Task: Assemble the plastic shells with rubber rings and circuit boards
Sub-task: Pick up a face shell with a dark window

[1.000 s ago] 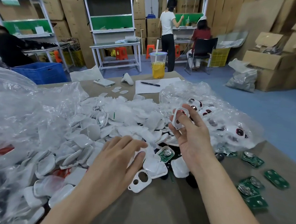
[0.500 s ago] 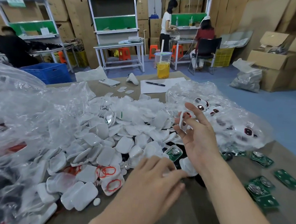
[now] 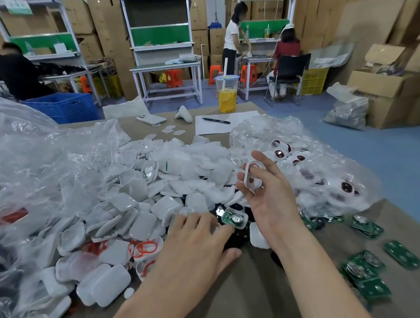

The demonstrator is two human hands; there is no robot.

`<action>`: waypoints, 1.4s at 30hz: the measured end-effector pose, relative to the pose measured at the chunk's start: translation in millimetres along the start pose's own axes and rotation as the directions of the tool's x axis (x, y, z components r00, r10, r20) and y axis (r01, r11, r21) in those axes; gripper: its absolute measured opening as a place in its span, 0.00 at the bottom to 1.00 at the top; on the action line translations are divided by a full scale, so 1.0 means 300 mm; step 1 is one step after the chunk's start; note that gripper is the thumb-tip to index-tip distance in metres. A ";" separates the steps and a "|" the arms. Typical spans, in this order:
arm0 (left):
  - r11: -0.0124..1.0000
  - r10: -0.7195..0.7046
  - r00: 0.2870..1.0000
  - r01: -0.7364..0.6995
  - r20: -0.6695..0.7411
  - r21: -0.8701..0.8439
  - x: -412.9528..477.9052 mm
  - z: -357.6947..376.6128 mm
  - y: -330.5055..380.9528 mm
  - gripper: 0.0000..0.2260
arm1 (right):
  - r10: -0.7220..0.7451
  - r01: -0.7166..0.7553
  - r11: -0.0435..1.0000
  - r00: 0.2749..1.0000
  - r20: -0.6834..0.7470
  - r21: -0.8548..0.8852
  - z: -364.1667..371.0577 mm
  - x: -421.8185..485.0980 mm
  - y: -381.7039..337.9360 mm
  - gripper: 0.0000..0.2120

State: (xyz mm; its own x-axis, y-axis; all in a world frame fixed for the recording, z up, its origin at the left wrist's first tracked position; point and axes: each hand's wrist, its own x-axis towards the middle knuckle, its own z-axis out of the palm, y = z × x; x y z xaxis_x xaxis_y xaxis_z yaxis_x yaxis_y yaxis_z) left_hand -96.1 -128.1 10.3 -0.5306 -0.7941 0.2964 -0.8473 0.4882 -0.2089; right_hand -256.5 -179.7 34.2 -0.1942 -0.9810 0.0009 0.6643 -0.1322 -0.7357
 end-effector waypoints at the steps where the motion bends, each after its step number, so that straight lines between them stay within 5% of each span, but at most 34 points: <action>1: 1.000 0.008 1.000 -0.008 -0.011 -0.006 0.000 0.002 0.003 0.18 | 0.001 -0.001 1.000 1.000 -0.001 0.004 0.000 -0.001 -0.002 0.12; 11: 0.989 0.086 0.942 -0.120 -0.324 -0.088 0.001 0.024 0.026 0.09 | -0.005 0.006 0.999 1.000 0.020 -0.045 0.007 -0.002 0.012 0.16; 14: 0.907 -0.103 0.939 -0.046 -0.327 -0.418 -0.010 0.009 0.019 0.10 | -0.020 0.024 0.991 0.999 0.028 -0.129 0.016 -0.004 0.028 0.17; 15: 0.781 -0.253 0.939 0.054 -0.235 -0.623 -0.011 -0.015 0.014 0.10 | -0.015 0.019 0.988 1.000 0.022 -0.153 0.019 -0.004 0.032 0.17; 17: 0.348 -0.444 0.891 0.264 0.089 -0.899 -0.012 -0.043 0.004 0.10 | 0.025 -0.024 0.987 1.000 0.004 -0.158 0.028 -0.002 0.039 0.15; 21: -0.241 -0.485 0.793 0.283 0.368 -0.928 -0.005 -0.046 -0.031 0.12 | 0.142 -0.136 0.985 0.988 0.056 -0.106 0.044 -0.012 0.038 0.11; 23: -0.397 -0.458 0.792 0.224 0.404 -0.890 -0.003 -0.047 -0.043 0.12 | 0.161 -0.146 0.977 0.982 0.094 -0.156 0.050 -0.020 0.045 0.11; 28: -0.524 -0.456 0.789 0.137 0.413 -0.841 0.003 -0.056 -0.054 0.11 | 0.185 -0.156 0.965 0.975 0.125 -0.212 0.055 -0.030 0.053 0.12; 42: -0.574 -0.431 0.801 0.113 0.416 -0.811 0.001 -0.057 -0.067 0.11 | 0.251 -0.188 0.949 0.936 0.247 -0.251 0.045 -0.035 0.067 0.16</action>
State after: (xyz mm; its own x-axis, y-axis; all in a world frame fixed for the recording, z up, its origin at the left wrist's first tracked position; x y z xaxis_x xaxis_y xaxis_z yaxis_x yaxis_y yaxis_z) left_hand -79.5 -132.2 30.5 -0.0509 -0.9969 -0.0607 0.4097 -0.0763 0.9090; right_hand -231.3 -174.0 28.5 0.1634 -0.9864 -0.0164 0.4860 0.0949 -0.8688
